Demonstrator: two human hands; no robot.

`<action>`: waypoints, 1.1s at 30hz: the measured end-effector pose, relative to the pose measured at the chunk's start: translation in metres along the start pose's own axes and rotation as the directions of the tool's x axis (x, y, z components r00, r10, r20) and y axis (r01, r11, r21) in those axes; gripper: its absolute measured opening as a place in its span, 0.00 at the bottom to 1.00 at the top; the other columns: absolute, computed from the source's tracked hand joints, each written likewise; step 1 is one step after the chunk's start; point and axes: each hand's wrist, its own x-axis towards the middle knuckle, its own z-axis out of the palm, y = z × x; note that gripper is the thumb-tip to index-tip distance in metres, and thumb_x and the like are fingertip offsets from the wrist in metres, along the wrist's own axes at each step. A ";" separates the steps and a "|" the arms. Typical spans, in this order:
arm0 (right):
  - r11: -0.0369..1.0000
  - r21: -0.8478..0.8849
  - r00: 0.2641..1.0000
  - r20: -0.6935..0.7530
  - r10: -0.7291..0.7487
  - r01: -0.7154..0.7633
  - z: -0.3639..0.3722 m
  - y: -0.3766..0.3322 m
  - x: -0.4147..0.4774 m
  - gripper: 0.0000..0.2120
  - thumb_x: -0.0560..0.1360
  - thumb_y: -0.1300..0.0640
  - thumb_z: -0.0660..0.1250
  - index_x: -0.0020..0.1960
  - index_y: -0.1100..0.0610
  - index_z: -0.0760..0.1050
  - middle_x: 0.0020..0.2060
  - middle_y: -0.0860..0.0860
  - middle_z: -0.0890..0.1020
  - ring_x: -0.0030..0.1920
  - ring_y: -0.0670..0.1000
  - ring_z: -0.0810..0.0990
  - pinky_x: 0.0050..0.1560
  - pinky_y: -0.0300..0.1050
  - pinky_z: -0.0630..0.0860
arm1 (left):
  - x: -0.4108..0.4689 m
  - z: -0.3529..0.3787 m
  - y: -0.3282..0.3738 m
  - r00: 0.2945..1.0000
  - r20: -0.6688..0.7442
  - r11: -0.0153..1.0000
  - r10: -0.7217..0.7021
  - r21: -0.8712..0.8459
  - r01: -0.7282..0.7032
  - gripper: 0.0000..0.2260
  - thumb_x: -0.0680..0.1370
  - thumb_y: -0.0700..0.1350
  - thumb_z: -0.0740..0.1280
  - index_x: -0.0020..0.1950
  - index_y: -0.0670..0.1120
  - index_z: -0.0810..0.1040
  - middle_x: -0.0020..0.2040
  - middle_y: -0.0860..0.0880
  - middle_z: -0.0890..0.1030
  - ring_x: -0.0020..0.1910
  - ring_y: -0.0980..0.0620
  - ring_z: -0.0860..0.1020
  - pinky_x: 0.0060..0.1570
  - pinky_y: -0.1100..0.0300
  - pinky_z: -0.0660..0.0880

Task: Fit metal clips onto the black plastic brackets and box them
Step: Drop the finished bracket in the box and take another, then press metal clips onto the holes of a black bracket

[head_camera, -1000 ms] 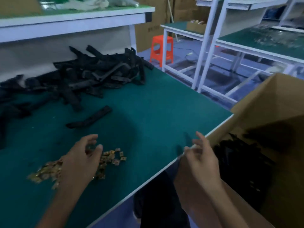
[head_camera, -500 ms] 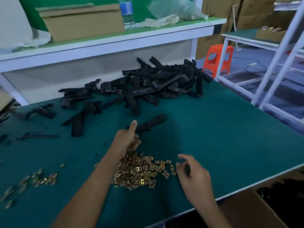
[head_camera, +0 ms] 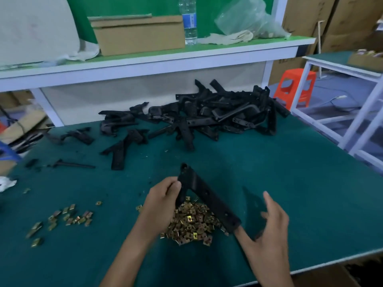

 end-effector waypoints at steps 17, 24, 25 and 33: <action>0.965 -0.201 0.985 0.010 -0.170 0.169 0.011 -0.006 -0.008 0.28 0.75 0.46 0.71 0.73 0.42 0.69 0.48 0.40 0.75 0.43 0.45 0.76 0.39 0.37 0.73 | -0.032 0.042 0.006 0.962 0.189 0.959 0.195 0.169 -0.228 0.21 0.82 0.66 0.51 0.54 0.56 0.78 0.38 0.61 0.77 0.37 0.61 0.74 0.37 0.65 0.69; 0.975 -0.206 0.995 0.060 -0.074 0.085 0.007 -0.015 -0.006 0.29 0.73 0.45 0.69 0.73 0.47 0.73 0.47 0.43 0.77 0.33 0.44 0.76 0.32 0.38 0.74 | -0.022 0.043 -0.049 0.962 0.267 0.586 0.060 0.771 -0.250 0.34 0.76 0.74 0.46 0.77 0.60 0.60 0.76 0.59 0.58 0.76 0.54 0.52 0.73 0.54 0.46; 0.976 -0.199 0.995 0.061 -0.072 0.083 0.006 -0.015 -0.006 0.29 0.73 0.46 0.69 0.73 0.48 0.73 0.47 0.43 0.77 0.34 0.44 0.76 0.34 0.38 0.74 | -0.022 0.044 -0.051 0.965 0.255 0.596 0.063 0.766 -0.241 0.33 0.76 0.73 0.46 0.77 0.60 0.61 0.75 0.60 0.60 0.75 0.54 0.55 0.73 0.55 0.46; 0.977 -0.180 0.993 0.063 -0.102 0.111 0.008 -0.010 -0.007 0.28 0.73 0.48 0.70 0.72 0.49 0.74 0.48 0.43 0.77 0.45 0.43 0.76 0.39 0.40 0.75 | -0.008 0.045 -0.047 0.978 0.123 0.631 0.171 0.749 -0.204 0.18 0.83 0.60 0.57 0.71 0.59 0.72 0.68 0.59 0.71 0.68 0.56 0.66 0.67 0.61 0.56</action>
